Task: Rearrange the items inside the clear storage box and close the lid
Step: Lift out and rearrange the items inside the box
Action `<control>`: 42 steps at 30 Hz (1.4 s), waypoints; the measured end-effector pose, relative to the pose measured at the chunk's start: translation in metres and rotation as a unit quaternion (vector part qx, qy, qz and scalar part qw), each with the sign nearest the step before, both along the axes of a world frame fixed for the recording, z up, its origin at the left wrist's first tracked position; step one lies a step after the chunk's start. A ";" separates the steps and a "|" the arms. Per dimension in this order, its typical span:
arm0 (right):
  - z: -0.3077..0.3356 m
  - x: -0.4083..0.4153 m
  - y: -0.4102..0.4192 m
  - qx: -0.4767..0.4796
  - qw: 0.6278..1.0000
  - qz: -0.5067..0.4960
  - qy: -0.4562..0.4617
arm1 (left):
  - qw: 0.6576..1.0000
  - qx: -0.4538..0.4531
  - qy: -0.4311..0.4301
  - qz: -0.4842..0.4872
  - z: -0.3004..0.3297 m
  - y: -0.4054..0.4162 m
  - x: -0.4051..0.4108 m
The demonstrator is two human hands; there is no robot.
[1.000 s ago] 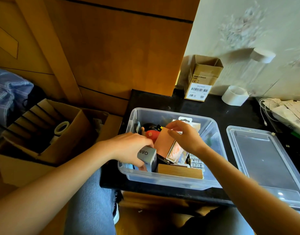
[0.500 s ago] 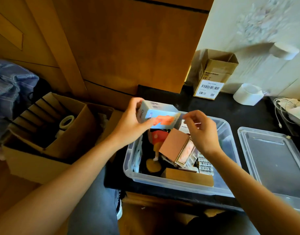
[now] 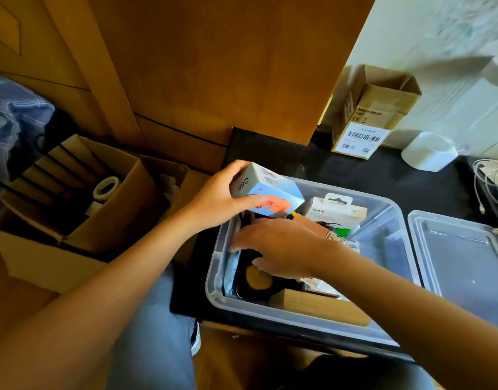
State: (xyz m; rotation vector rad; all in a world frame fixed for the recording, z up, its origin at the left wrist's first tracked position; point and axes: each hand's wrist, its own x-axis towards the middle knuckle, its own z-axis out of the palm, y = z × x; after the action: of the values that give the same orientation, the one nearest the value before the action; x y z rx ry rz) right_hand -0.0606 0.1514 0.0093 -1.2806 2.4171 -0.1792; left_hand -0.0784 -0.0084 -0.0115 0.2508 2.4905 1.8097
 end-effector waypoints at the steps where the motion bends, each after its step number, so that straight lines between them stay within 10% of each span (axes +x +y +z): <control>1: -0.003 -0.001 -0.004 0.007 1.000 0.019 0.008 | 1.000 0.007 -0.002 -0.010 0.001 -0.002 -0.001; 9: -0.010 -0.003 0.002 0.048 0.988 0.127 0.074 | 0.995 -0.049 0.075 0.033 -0.010 0.002 0.008; 24: 0.000 -0.007 0.015 0.042 0.997 -0.001 -0.057 | 0.989 -0.057 0.121 0.064 -0.015 0.006 0.011; 32: -0.011 0.003 -0.022 0.171 0.975 0.032 0.141 | 0.957 -0.152 0.242 0.048 -0.014 0.001 0.016; 42: -0.022 0.001 -0.015 0.176 0.971 0.024 0.161 | 0.979 -0.042 0.164 0.111 -0.029 -0.019 0.010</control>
State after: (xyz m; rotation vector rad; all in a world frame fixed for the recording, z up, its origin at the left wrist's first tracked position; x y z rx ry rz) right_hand -0.0595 0.1362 -0.0130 -1.2758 2.5222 0.4871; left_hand -0.0686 -0.0278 -0.0408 0.2999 2.9181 1.8687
